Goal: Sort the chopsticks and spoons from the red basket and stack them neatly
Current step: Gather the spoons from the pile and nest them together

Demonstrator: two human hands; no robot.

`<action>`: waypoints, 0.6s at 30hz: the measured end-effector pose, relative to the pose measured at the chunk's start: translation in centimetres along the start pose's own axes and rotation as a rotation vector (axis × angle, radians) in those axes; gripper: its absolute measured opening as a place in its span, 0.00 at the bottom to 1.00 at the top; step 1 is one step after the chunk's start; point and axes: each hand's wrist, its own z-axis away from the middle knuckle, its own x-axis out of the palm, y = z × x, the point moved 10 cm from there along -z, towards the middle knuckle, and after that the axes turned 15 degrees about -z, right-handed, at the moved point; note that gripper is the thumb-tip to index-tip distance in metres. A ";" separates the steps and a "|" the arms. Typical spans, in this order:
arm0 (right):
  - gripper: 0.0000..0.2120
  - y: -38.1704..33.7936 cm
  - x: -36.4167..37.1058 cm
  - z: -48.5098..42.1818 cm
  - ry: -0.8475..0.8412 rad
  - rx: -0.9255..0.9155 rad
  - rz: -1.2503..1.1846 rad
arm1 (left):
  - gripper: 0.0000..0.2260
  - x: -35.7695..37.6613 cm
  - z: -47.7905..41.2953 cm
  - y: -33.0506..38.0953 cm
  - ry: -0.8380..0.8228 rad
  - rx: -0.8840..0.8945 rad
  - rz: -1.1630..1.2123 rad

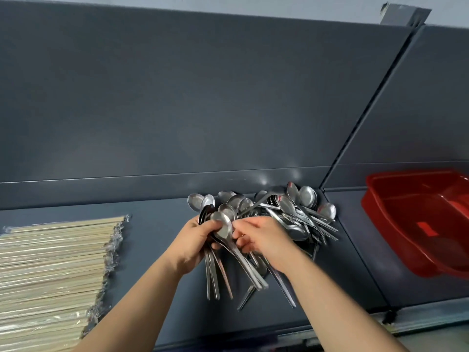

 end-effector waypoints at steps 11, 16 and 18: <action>0.18 -6.4 -17.2 2.2 0.635 -0.203 0.911 | 0.08 1.3 -1.5 1.2 0.045 -0.026 0.162; 0.12 -5.0 -17.2 -0.3 0.498 -0.174 1.031 | 0.07 3.8 -2.2 0.3 0.003 -0.075 0.387; 0.05 -4.6 -16.9 -1.3 0.424 -0.184 1.107 | 0.07 4.4 -2.4 -0.3 0.014 -0.116 0.449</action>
